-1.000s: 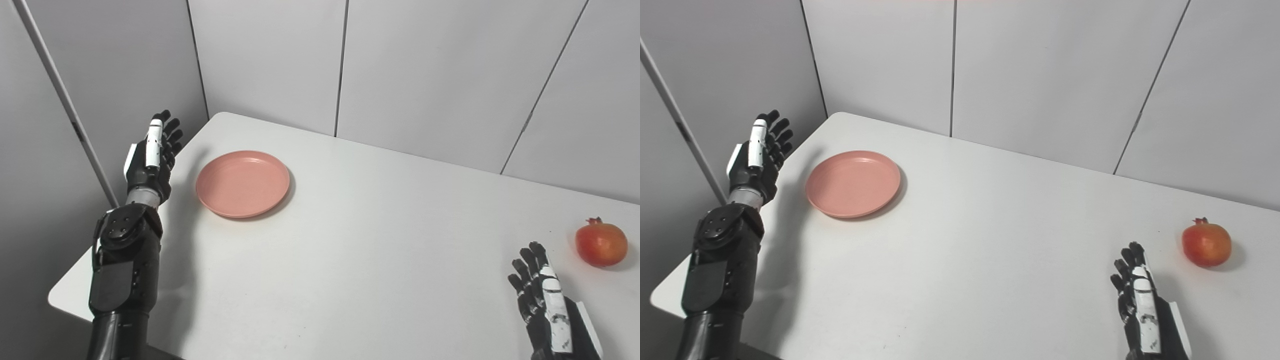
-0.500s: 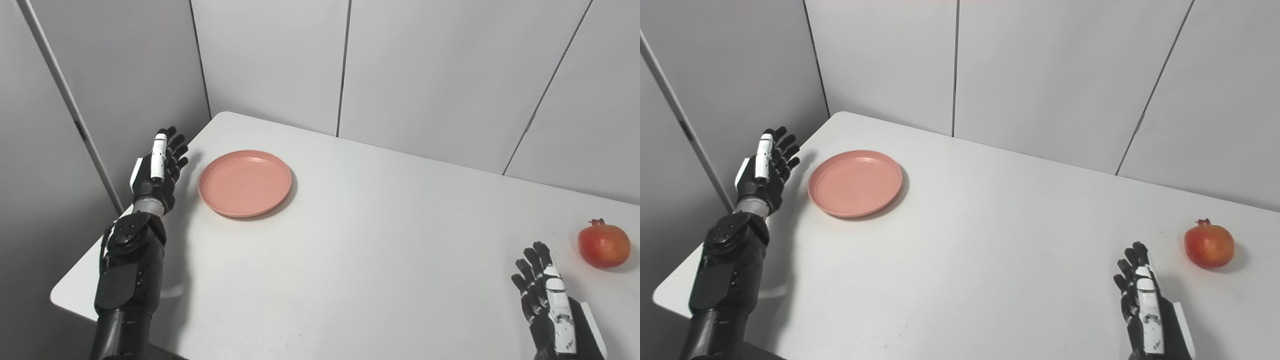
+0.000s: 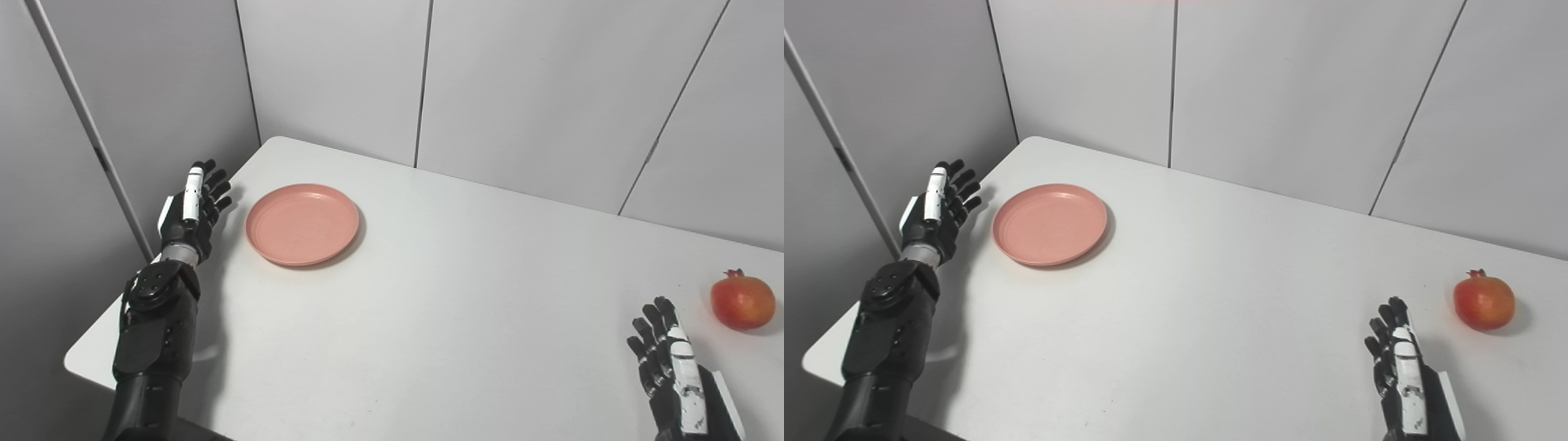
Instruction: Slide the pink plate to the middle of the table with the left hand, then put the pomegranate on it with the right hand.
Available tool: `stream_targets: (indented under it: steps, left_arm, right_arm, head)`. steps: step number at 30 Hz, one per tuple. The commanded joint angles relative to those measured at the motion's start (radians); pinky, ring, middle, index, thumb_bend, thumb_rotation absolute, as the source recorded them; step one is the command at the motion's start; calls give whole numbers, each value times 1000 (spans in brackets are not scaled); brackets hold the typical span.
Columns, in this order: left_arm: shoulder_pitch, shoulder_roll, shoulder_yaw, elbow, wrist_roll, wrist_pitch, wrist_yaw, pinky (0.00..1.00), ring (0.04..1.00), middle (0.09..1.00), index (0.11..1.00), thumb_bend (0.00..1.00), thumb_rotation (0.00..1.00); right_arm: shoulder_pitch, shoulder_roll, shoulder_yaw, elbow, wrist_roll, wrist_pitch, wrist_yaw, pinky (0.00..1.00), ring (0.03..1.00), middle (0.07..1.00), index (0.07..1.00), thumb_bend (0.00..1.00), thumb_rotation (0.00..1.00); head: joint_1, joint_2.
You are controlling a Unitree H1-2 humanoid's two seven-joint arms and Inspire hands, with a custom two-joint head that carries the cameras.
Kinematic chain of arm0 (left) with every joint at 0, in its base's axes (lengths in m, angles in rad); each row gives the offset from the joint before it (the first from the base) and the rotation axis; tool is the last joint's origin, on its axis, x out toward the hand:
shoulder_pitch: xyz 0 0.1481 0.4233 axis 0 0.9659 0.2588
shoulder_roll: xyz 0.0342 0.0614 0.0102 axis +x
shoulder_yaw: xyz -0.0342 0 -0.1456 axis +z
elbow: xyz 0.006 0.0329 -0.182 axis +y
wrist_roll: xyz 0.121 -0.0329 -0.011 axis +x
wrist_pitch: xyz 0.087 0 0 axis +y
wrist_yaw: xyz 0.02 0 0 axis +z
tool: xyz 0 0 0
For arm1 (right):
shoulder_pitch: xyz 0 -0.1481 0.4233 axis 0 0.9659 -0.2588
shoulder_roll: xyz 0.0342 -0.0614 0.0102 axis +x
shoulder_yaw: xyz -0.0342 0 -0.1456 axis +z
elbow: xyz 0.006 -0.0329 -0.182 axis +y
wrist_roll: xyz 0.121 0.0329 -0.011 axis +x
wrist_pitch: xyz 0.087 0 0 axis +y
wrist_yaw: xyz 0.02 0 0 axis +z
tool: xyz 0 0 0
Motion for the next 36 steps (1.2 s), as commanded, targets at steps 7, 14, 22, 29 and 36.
stream_targets:
  steps: [7,14,22,29,36]
  left_arm:
    - [-46,40,2,20,-18,-41,-20,905,890,887,877,337,1000]
    - [-47,37,-5,46,-39,-30,-35,892,900,900,890,370,1000]
    - [-45,28,-32,90,-31,-72,-58,907,903,906,897,364,1000]
    - [-52,10,-64,137,-18,-109,-60,951,933,931,918,336,1000]
    - [-63,6,-94,216,-32,-161,-121,926,921,920,911,365,1000]
  right_arm:
    - [-26,5,-2,-32,3,-7,-3,1000,1000,1000,1000,35,1000]
    - [-24,4,4,-45,-10,-7,-9,1000,1000,1000,1000,33,1000]
    - [-22,3,7,-48,-19,-9,-15,1000,1000,1000,1000,42,1000]
    - [-18,4,5,-46,-11,-13,-10,1000,1000,1000,1000,33,1000]
    - [-17,8,5,-48,-1,-10,-10,1000,1000,1000,1000,36,1000]
  head:
    - [-4,5]
    - [-8,8]
    - [-10,7]
    - [-13,9]
    - [-19,12]
